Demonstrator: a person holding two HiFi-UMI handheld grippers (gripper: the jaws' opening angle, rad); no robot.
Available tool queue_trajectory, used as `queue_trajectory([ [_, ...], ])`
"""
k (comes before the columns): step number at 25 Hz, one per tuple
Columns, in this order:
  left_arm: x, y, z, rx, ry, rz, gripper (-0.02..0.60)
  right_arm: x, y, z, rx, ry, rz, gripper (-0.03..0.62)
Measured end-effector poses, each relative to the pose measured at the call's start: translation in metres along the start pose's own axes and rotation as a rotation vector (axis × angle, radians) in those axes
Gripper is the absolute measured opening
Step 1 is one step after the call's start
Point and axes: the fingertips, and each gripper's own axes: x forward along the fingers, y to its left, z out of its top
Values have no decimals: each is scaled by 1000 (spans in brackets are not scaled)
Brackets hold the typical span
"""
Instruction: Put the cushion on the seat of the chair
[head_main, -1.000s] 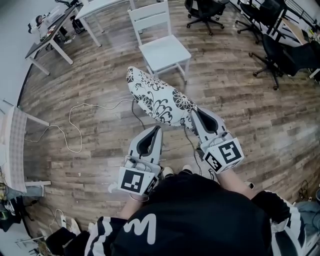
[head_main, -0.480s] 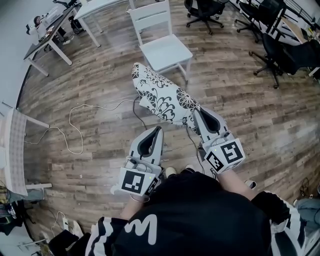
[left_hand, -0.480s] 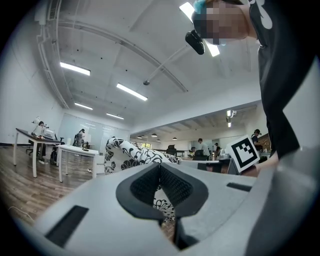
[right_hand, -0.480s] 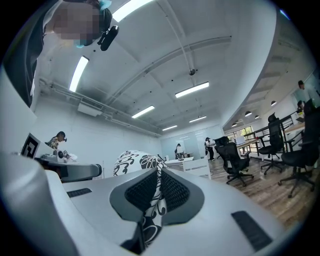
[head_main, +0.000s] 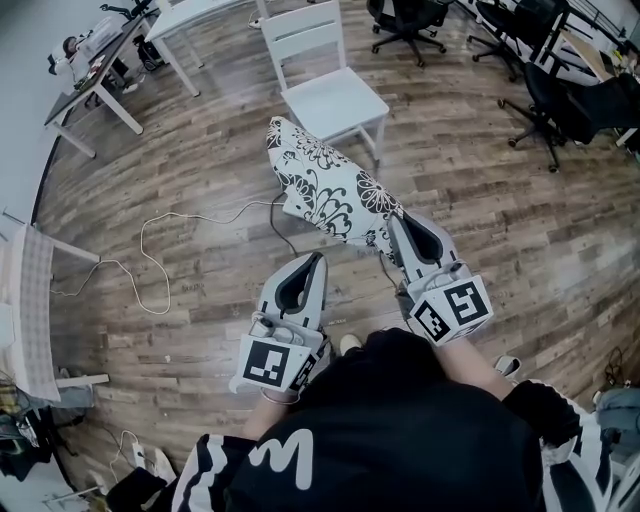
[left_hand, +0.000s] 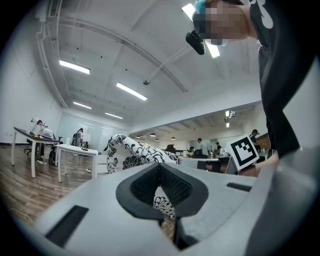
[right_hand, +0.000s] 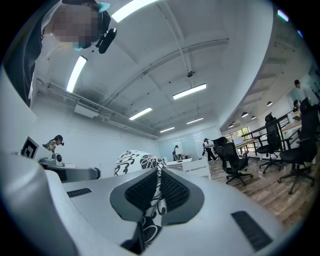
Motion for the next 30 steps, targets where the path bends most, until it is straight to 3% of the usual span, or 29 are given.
queue_trajectory([
  [14,13,19,-10,-30,-8,-15,6,17,-8,-12,10,15,-26,31],
  [22,63,31,3,-18,-32,-29,6,56,-42,-4,19,6,-11,31],
  [30,120,53,-1,-34,-4,-4,6,101,-88,0,22,15,0,31],
])
